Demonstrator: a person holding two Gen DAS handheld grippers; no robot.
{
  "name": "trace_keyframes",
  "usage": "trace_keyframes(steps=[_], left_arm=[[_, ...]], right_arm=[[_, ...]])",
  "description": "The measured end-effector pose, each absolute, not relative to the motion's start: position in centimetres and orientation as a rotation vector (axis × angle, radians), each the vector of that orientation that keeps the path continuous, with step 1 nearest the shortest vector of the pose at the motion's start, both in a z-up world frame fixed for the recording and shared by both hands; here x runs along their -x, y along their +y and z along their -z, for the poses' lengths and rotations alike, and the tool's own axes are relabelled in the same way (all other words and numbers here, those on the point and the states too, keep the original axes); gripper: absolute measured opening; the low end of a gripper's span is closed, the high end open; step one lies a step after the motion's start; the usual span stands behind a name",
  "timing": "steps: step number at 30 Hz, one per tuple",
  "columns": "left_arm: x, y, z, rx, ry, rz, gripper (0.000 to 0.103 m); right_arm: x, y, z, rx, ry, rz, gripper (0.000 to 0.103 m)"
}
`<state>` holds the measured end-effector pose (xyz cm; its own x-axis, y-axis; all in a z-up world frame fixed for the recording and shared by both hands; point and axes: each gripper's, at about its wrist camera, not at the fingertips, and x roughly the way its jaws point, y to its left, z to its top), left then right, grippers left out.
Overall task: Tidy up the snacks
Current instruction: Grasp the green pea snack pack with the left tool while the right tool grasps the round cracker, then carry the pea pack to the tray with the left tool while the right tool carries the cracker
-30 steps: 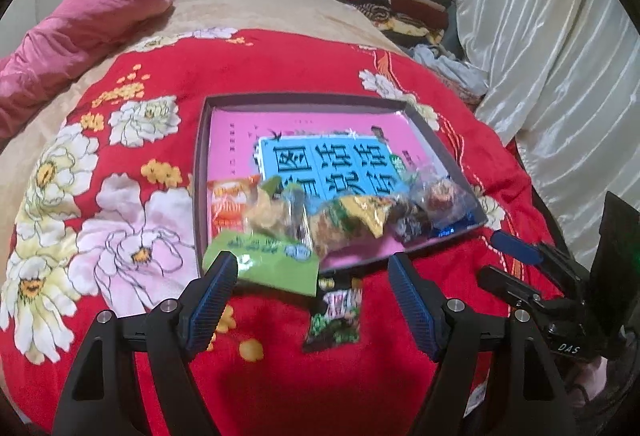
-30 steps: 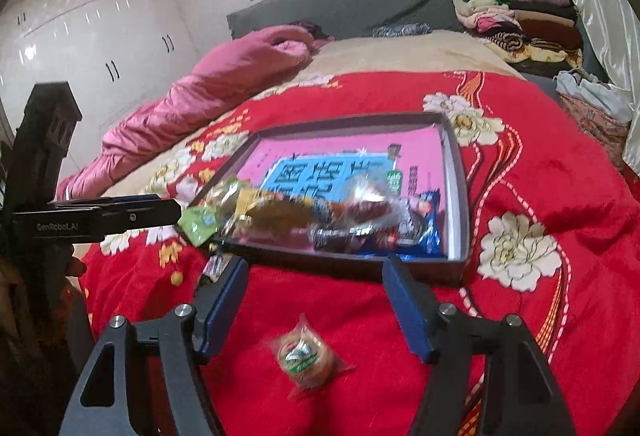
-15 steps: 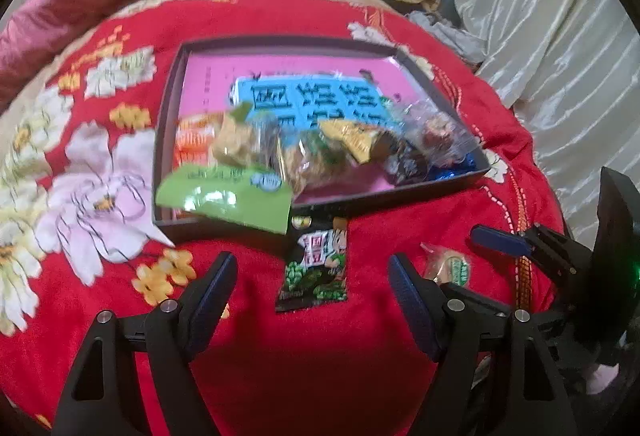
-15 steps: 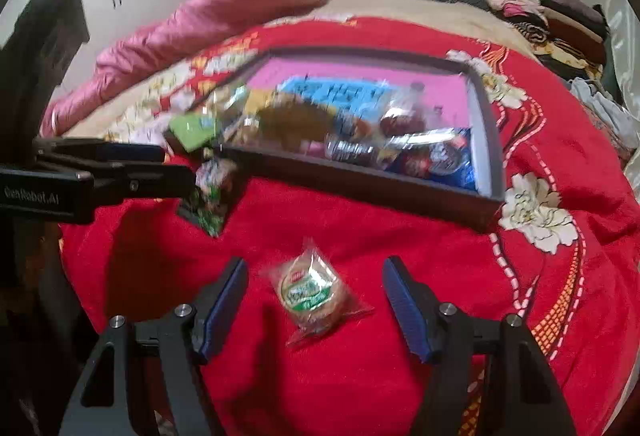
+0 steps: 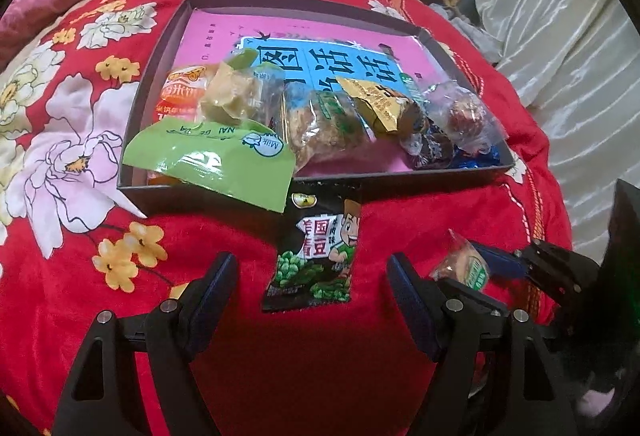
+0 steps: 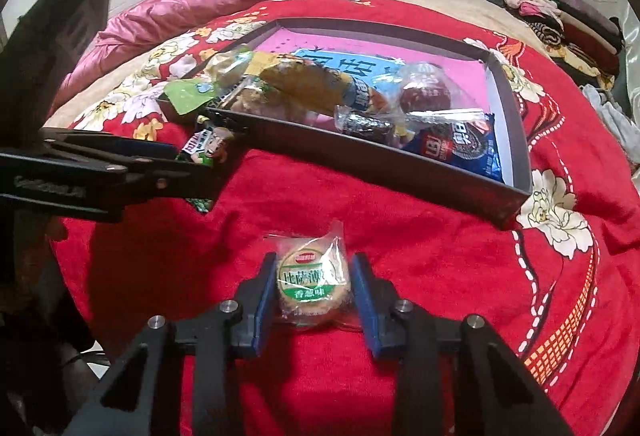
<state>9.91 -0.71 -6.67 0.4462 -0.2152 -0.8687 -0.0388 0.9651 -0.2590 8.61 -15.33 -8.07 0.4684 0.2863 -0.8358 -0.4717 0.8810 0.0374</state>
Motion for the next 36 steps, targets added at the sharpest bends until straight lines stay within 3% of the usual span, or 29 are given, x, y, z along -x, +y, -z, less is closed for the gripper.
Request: trace_keyframes(steps=[2,4,5,9,23,36], left_arm=[[-10.1,-0.9,6.8,0.256,1.105,0.102,0.074],[-10.3,-1.0,7.0,0.256,1.104,0.089,0.059],[-10.5,-1.1,7.2,0.256,1.106,0.086,0.047],[-10.6,-1.1,7.5,0.256,1.104,0.097,0.040],[-8.4,-0.5,3.4,0.307,1.033,0.175,0.038],[-8.9,0.8,0.9,0.318,0.961,0.139,0.038]], right_arm=[[-8.5,-15.3,7.9,0.201,0.973,-0.483,0.035],[-8.4,-15.4,7.5,0.183,0.962,-0.495,0.034],[-8.4,-15.6,7.3,0.166,0.953,-0.501,0.034],[-8.5,-16.7,6.1,0.090,0.911,-0.516,0.034],[-8.3,-19.9,2.1,-0.107,0.703,-0.535,0.034],[-9.2,-21.4,1.3,-0.136,0.644,-0.476,0.034]])
